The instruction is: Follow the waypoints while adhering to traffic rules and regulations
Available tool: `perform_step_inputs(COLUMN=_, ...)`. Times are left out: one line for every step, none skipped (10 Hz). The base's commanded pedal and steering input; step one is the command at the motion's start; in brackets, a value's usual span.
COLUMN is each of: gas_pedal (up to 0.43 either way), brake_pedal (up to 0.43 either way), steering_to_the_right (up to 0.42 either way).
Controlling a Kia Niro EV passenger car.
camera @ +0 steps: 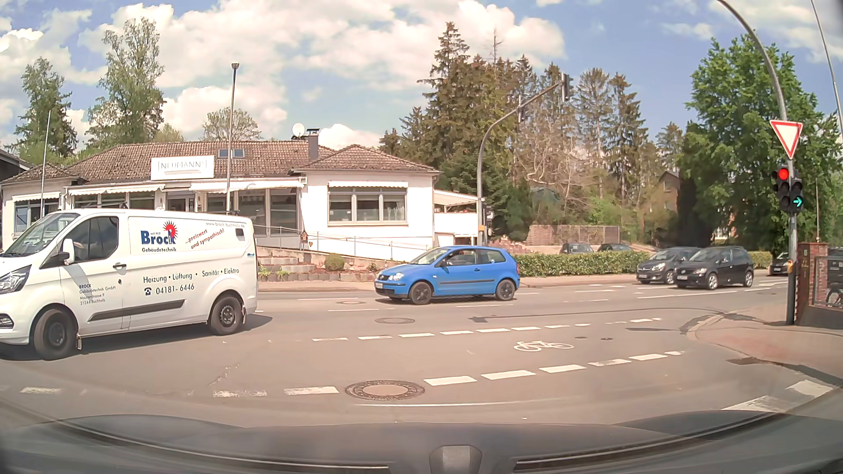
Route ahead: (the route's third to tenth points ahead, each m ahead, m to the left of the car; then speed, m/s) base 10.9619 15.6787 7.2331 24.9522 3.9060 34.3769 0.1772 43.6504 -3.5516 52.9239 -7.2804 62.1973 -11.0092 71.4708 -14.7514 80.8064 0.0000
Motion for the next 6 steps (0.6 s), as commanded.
perform_step_inputs(gas_pedal=0.000, brake_pedal=0.244, steering_to_the_right=-0.003)
perform_step_inputs(gas_pedal=0.000, brake_pedal=0.244, steering_to_the_right=-0.003)
perform_step_inputs(gas_pedal=0.000, brake_pedal=0.244, steering_to_the_right=-0.003)
perform_step_inputs(gas_pedal=0.000, brake_pedal=0.244, steering_to_the_right=-0.003)
perform_step_inputs(gas_pedal=0.000, brake_pedal=0.244, steering_to_the_right=-0.003)
perform_step_inputs(gas_pedal=0.000, brake_pedal=0.244, steering_to_the_right=-0.003)
